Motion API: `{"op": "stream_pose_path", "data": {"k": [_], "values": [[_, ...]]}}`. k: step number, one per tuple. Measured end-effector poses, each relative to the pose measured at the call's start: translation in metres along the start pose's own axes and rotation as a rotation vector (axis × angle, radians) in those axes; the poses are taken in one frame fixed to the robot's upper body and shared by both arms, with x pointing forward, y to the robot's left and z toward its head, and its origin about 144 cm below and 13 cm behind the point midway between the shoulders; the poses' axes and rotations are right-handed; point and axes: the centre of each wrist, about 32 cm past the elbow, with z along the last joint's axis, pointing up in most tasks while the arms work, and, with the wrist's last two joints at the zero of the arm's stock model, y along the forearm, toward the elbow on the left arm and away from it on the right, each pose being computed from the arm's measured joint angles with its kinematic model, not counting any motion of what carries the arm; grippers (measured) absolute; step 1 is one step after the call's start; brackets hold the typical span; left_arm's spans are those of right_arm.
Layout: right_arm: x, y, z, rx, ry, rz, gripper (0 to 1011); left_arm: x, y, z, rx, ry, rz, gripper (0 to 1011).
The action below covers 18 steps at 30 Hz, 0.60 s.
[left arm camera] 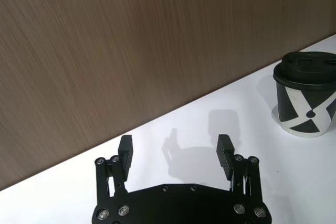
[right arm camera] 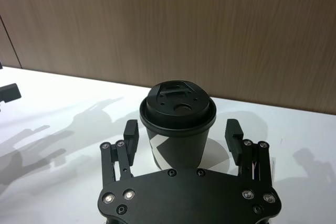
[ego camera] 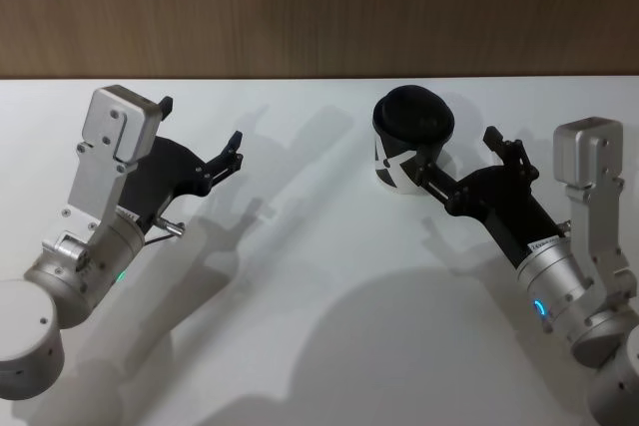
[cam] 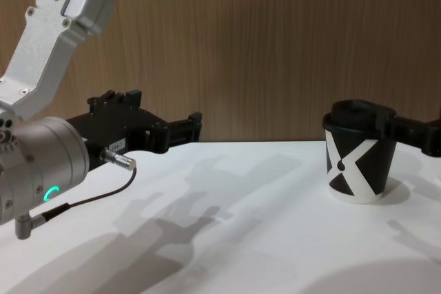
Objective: Pick up the straw with one hand, pass it to the other hand, and insert it into the cup.
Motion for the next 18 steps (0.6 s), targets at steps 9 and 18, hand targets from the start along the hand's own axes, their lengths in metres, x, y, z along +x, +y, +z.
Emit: {"op": "stream_pose_path", "data": {"k": [9, 18], "values": [[0.0, 0.0, 0.0, 0.0, 0.0, 0.0, 1002, 0.0, 0.0, 0.0, 0.0, 0.0, 0.0, 1002], [0.0, 0.0, 0.0, 0.0, 0.0, 0.0, 1002, 0.0, 0.0, 0.0, 0.0, 0.0, 0.0, 1004]]}}
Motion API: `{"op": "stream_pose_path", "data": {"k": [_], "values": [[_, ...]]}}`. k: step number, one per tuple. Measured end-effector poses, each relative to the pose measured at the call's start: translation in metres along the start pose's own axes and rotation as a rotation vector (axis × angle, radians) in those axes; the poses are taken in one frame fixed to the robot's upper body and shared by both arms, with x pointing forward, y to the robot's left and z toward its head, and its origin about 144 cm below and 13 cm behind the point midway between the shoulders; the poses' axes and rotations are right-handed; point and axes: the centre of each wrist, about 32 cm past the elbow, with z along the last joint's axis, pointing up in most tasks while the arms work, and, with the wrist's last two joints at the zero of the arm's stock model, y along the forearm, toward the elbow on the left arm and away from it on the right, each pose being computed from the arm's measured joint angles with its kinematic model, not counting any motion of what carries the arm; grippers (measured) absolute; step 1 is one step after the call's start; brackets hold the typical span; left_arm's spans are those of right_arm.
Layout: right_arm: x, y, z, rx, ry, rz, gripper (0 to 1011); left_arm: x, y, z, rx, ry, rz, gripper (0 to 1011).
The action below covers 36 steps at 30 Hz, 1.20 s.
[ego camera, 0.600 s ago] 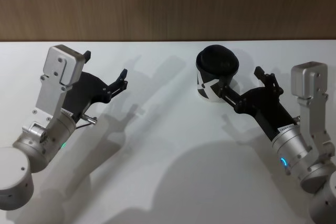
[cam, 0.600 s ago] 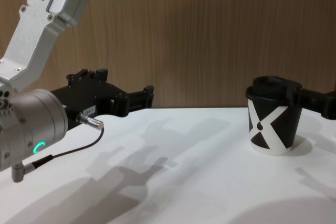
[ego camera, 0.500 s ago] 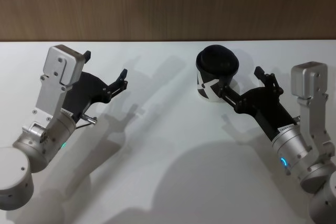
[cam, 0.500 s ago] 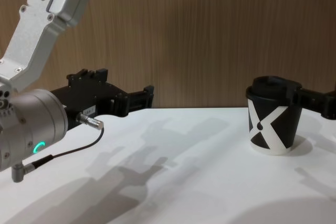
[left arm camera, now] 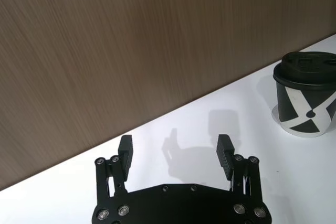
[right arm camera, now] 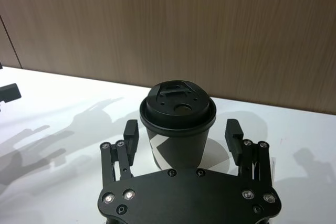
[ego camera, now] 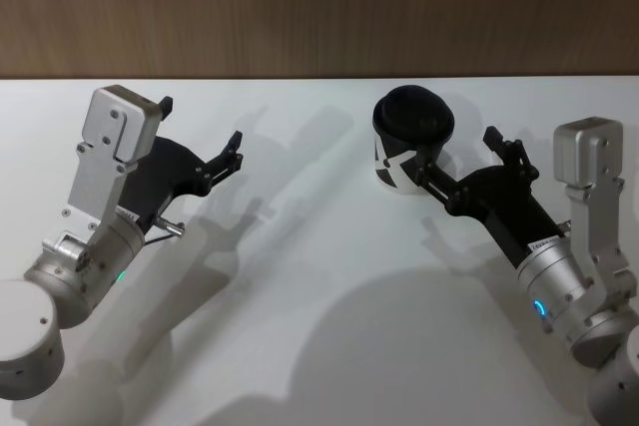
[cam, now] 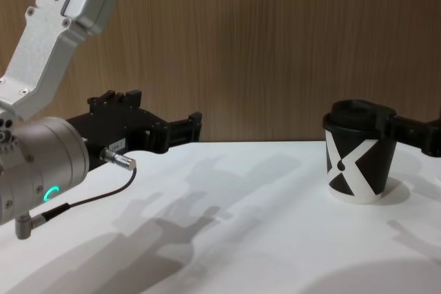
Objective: Pick up the straw with one hand, pass it to the other hand, and insert it into the cup.
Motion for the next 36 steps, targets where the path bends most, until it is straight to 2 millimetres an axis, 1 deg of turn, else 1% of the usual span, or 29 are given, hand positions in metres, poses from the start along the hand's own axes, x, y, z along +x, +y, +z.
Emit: {"op": "stream_pose_path", "data": {"k": [36], "values": [[0.0, 0.0, 0.0, 0.0, 0.0, 0.0, 1001, 0.0, 0.0, 0.0, 0.0, 0.0, 0.0, 1002]]}}
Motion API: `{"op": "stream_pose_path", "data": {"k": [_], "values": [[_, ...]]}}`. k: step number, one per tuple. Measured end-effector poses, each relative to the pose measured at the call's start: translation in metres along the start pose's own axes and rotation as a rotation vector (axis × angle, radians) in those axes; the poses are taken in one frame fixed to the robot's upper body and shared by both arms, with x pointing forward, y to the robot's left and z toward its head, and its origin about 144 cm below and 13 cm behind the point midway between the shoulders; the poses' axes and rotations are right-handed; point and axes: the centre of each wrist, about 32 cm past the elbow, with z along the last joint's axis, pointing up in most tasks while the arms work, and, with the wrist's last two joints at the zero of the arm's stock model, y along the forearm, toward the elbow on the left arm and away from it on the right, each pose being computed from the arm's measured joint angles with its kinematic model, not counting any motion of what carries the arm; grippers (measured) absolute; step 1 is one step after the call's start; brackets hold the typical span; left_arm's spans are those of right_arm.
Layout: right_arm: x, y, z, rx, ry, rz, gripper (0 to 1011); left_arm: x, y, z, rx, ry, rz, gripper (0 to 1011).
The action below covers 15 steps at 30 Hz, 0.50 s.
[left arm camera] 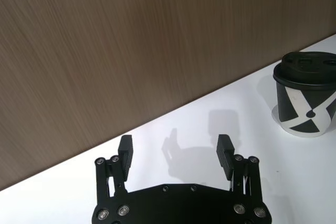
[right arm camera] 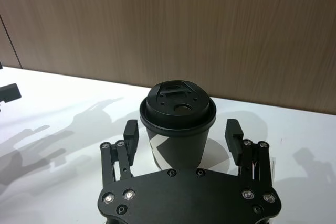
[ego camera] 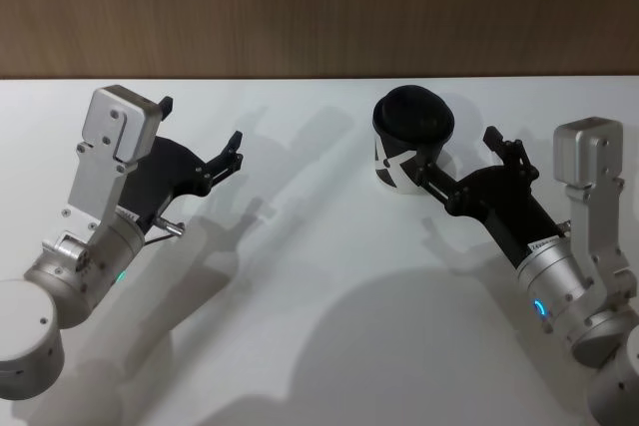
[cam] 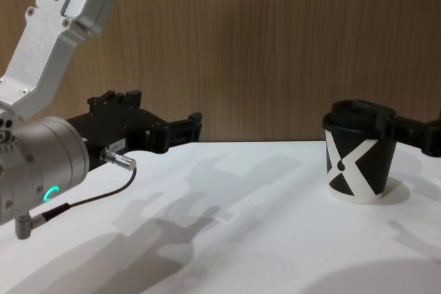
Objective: Pick up the straw with one hand, pass it to the other hand, and insert it into the cup.
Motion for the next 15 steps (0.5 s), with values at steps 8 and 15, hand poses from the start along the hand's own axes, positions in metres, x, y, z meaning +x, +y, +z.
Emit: {"op": "stream_pose_path", "data": {"k": [8, 15], "values": [[0.0, 0.0, 0.0, 0.0, 0.0, 0.0, 1001, 0.0, 0.0, 0.0, 0.0, 0.0, 0.0, 1003], [0.0, 0.0, 0.0, 0.0, 0.0, 0.0, 1002, 0.0, 0.0, 0.0, 0.0, 0.0, 0.0, 1003]]}}
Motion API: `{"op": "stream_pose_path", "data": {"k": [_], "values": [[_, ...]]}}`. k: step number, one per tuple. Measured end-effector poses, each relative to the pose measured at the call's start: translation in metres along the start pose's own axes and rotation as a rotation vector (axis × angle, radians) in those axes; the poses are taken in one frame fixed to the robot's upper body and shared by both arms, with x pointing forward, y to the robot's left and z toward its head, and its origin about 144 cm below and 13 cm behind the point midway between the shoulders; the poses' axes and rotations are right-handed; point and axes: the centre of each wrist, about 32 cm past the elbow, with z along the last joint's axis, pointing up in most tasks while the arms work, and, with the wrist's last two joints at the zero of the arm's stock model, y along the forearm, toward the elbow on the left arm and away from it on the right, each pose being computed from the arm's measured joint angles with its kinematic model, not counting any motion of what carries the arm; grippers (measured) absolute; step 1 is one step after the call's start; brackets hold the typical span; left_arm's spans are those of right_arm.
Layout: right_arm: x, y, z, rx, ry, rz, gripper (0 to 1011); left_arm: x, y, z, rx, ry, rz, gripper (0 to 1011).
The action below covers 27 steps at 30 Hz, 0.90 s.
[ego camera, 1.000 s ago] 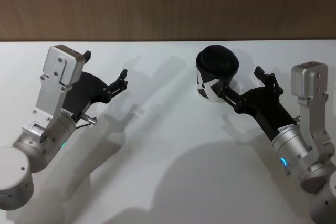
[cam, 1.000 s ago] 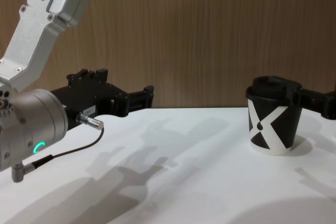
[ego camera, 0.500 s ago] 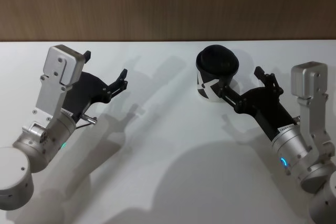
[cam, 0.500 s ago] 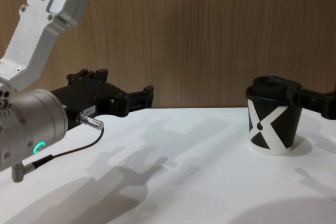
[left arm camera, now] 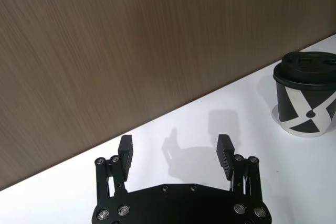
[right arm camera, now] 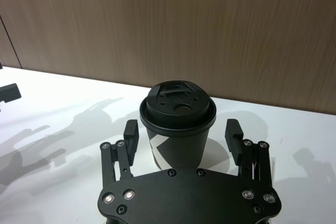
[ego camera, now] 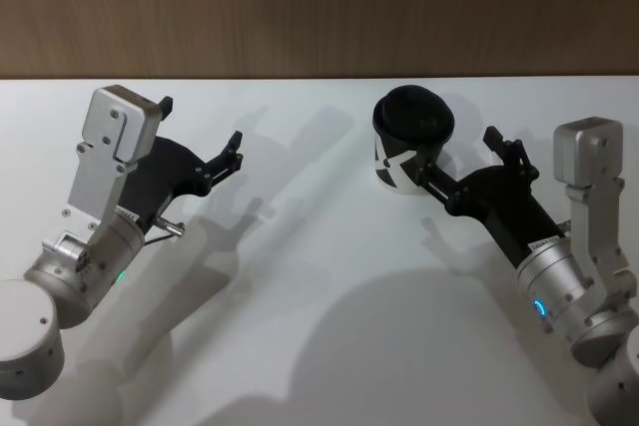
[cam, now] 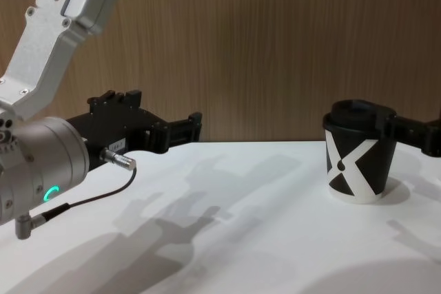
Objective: Pick up the straw with one hand, pass it to the other hand, and insert it into the cup.
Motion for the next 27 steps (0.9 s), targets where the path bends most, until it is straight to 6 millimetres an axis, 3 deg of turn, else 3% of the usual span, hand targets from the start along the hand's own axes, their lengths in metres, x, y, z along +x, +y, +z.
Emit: {"op": "stream_pose_path", "data": {"k": [27], "values": [[0.029, -0.01, 0.007, -0.118, 0.003, -0.069, 1001, 0.0, 0.0, 0.0, 0.0, 0.0, 0.0, 1003]]}}
